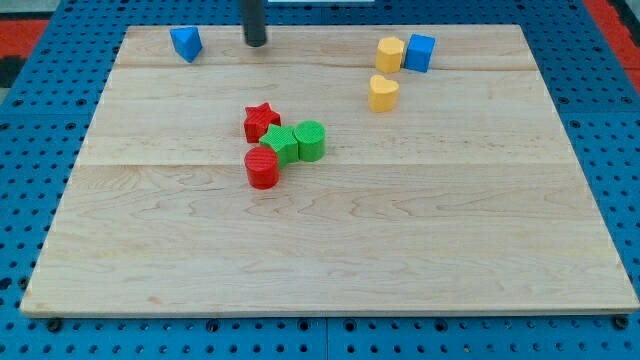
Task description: Move the blue cube along with yellow hexagon towards top left
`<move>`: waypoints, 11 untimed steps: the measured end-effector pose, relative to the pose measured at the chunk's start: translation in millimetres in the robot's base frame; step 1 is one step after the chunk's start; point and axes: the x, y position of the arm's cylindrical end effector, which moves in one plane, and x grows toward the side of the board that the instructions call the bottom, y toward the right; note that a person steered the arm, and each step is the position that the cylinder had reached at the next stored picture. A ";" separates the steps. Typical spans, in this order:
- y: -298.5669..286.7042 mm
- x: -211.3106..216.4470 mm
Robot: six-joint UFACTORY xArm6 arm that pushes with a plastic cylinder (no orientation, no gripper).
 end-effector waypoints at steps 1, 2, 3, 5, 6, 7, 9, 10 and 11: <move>48.8 1.8; 84.3 -4.6; 135.5 -5.3; 252.0 12.8; 217.2 46.9; 162.1 45.2; 177.6 28.5; 149.0 13.5; 103.4 12.8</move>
